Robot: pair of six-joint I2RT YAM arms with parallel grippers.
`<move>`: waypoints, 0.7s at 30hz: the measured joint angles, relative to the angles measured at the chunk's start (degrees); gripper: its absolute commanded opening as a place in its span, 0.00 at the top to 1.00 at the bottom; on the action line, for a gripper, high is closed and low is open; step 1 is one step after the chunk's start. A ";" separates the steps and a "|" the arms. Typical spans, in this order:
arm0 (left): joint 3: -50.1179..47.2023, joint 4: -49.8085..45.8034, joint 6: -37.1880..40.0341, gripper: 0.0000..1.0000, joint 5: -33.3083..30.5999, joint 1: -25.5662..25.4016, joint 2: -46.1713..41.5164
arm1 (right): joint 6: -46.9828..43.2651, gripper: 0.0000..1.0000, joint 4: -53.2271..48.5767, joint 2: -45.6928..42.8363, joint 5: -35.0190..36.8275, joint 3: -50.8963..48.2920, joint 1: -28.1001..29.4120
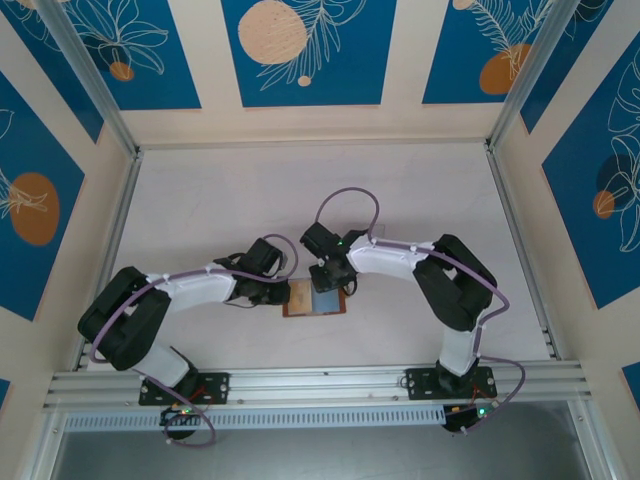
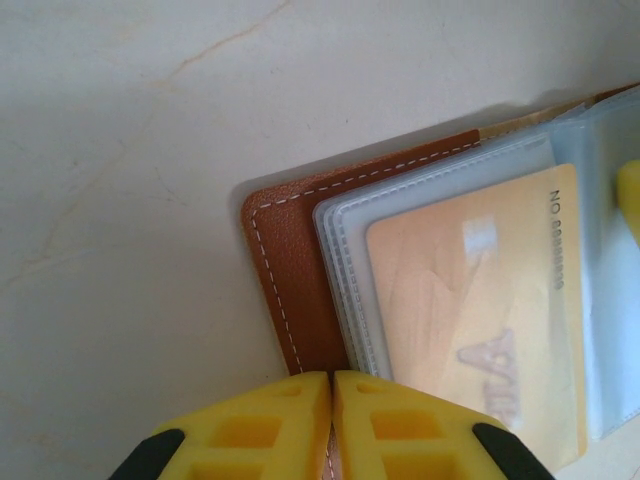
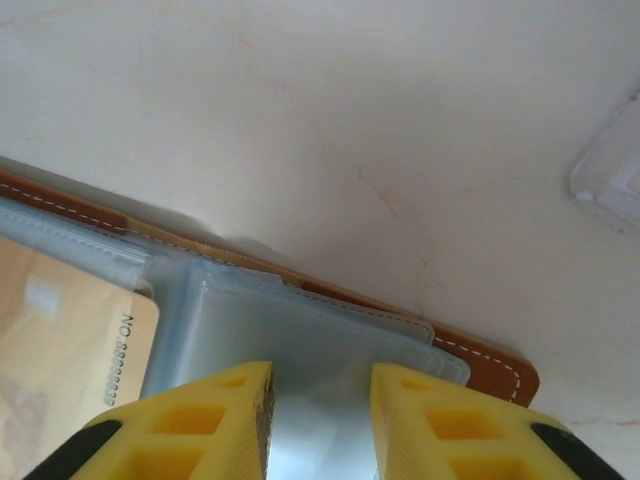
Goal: Put the credit cards into the card holder
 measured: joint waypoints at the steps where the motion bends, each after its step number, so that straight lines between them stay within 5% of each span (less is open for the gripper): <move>1: 0.00 0.02 0.00 0.87 0.00 0.00 0.00 | 0.26 0.76 0.04 0.09 0.79 0.00 0.57; 7: -0.04 0.11 0.00 0.87 0.00 0.00 0.00 | 2.78 1.00 0.83 0.11 2.25 -0.04 2.19; 15: -0.39 0.66 0.00 0.87 0.17 0.00 -0.02 | 2.99 1.00 -1.77 -0.46 3.28 1.31 2.40; 21: -0.74 1.90 -0.02 0.86 0.42 0.00 -0.11 | 3.48 0.81 -3.93 -0.46 -1.27 6.58 2.49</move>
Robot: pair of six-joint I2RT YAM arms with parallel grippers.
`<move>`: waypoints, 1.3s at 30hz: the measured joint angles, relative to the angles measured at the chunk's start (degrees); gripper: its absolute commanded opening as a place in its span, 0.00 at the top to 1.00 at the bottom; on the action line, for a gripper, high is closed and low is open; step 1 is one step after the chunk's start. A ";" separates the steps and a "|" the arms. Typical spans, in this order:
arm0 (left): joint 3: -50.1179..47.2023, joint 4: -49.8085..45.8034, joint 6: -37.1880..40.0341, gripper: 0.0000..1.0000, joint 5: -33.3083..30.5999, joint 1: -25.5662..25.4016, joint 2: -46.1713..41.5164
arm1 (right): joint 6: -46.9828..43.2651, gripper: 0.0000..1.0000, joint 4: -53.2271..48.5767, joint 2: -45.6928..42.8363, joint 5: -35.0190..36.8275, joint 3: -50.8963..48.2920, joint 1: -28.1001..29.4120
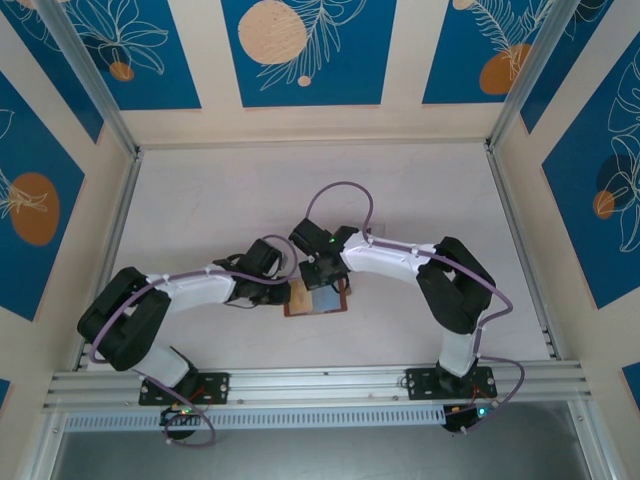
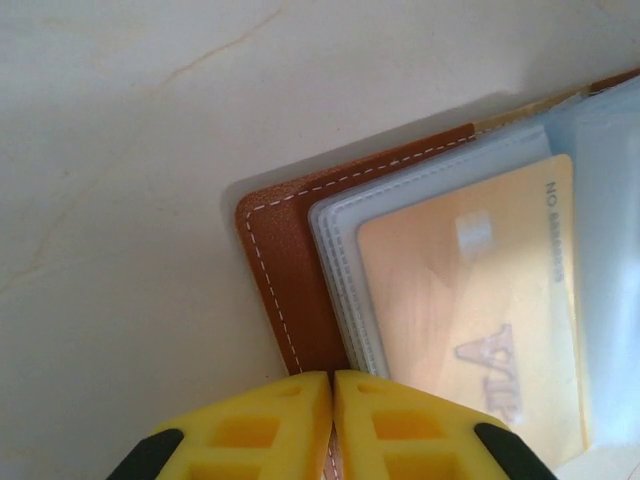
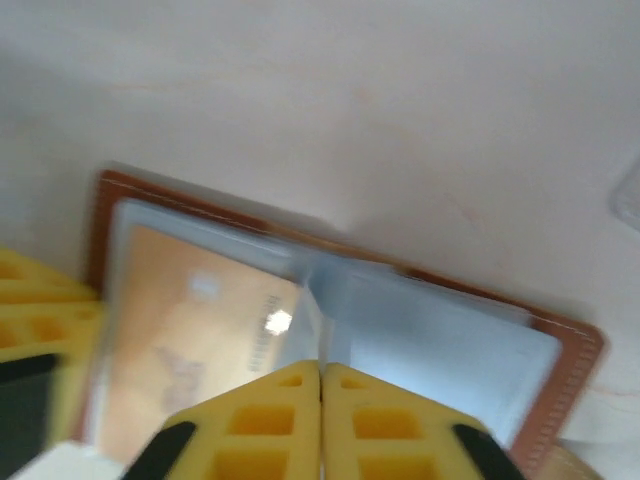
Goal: Put the credit cards into the card holder
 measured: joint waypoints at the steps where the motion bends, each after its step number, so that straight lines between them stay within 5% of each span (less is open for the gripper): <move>1: 0.00 0.24 -0.02 0.87 0.04 0.00 0.00 | 0.22 0.78 0.31 0.00 -1.33 0.46 0.00; 14: -1.18 2.36 -2.19 0.74 0.35 0.24 -1.33 | 4.37 0.66 11.04 -6.43 -20.90 -8.79 -5.86; 28: -2.91 -0.31 -2.51 0.68 0.00 1.88 -4.70 | 4.33 0.65 13.20 -14.80 -21.18 -15.13 -8.98; 39: -3.04 -1.99 -1.68 0.70 0.00 2.54 -5.42 | 0.72 0.66 7.48 -10.16 -10.32 -10.88 -8.76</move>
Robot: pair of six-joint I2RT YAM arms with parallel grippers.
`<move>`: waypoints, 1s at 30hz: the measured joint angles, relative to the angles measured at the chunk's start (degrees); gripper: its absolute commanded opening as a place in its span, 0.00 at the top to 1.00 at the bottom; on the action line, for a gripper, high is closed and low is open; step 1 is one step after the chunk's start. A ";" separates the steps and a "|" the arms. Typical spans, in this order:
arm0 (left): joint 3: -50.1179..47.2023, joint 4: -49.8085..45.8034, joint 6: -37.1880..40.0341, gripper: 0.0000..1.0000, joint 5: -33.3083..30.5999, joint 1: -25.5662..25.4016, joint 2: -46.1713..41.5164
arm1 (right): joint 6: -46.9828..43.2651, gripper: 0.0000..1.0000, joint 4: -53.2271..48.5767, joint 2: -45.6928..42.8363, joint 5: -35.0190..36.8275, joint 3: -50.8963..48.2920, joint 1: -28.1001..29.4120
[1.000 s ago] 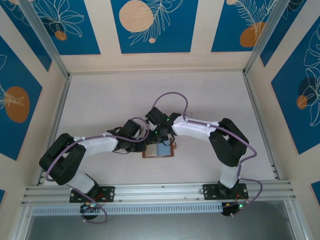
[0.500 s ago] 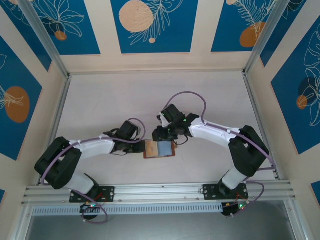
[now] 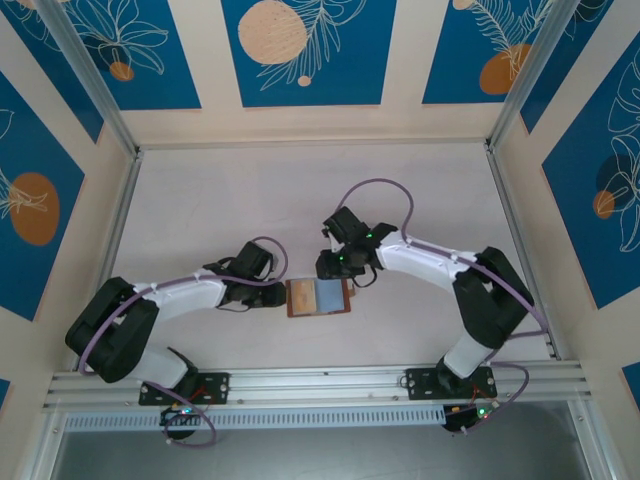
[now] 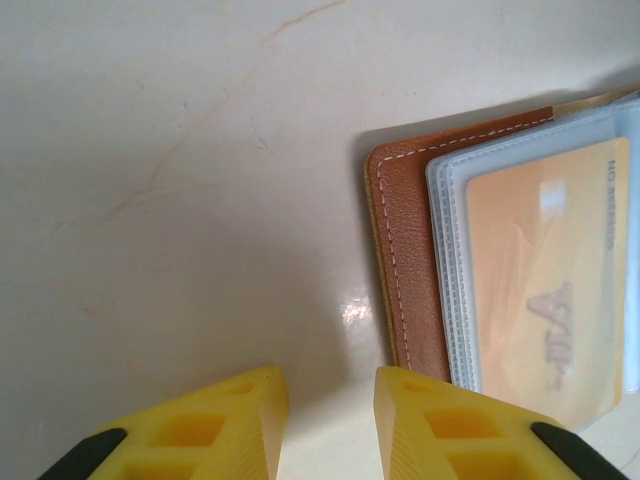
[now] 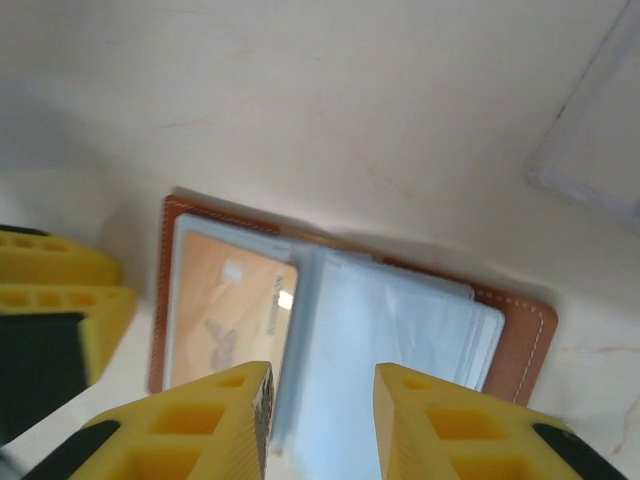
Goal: Put the credit cards into the card holder
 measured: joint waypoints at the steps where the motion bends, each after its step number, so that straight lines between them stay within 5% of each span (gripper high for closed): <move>1: -0.02 0.02 0.22 0.70 0.00 0.00 0.00 | -0.37 0.66 -0.11 1.31 0.63 0.42 0.33; 10: 0.50 -0.24 0.85 0.72 0.02 0.09 0.79 | -1.40 0.70 -1.75 8.98 7.93 2.08 3.82; 16: 1.75 -1.38 1.01 0.73 -0.26 -0.57 2.16 | -0.52 1.00 -1.97 9.49 10.43 2.75 5.68; 30: 3.30 -2.91 0.17 0.75 -4.61 -3.08 4.37 | 0.00 0.98 0.96 5.92 -0.74 2.99 3.74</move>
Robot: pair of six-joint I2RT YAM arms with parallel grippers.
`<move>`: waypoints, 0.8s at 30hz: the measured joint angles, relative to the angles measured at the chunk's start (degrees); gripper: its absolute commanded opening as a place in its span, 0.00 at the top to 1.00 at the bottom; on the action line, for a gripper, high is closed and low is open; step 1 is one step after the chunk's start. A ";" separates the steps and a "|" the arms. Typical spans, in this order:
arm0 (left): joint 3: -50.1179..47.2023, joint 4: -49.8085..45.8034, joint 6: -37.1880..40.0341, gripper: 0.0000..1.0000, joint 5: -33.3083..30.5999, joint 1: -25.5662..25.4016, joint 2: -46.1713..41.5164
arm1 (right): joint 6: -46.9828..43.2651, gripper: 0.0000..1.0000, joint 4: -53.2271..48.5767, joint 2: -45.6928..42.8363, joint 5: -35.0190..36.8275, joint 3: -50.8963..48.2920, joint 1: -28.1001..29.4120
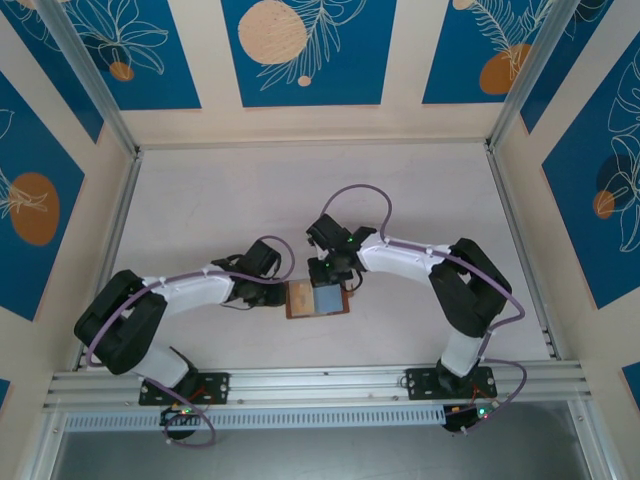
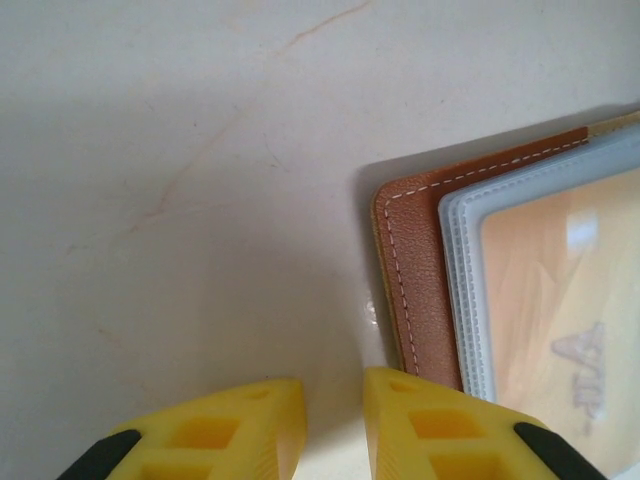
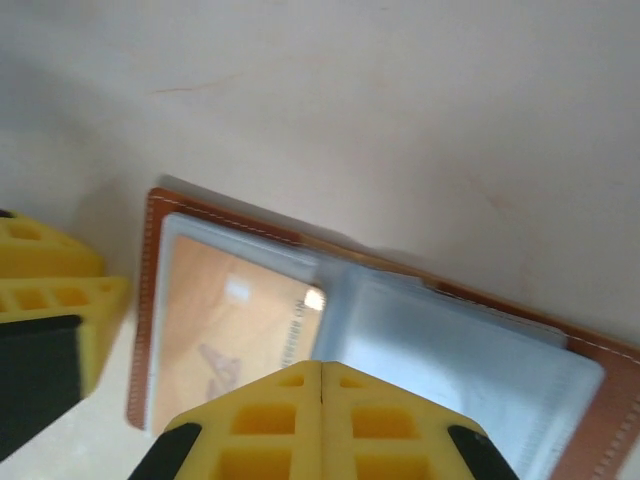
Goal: Put the credit cards into the card holder
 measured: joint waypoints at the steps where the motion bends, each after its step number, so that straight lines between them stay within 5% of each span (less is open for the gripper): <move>1: 0.00 -0.04 -0.02 0.75 -0.17 -0.09 -0.02 | -0.02 0.90 -0.17 0.07 -0.15 0.26 -0.02; 4: 0.00 -0.07 -0.02 0.75 -0.26 -0.15 -0.07 | -0.90 0.73 -1.33 -0.15 1.73 0.98 -0.02; 24: 0.00 -0.04 -0.48 0.75 -0.44 -0.24 -0.02 | -4.61 0.68 -7.74 5.38 13.84 3.06 1.05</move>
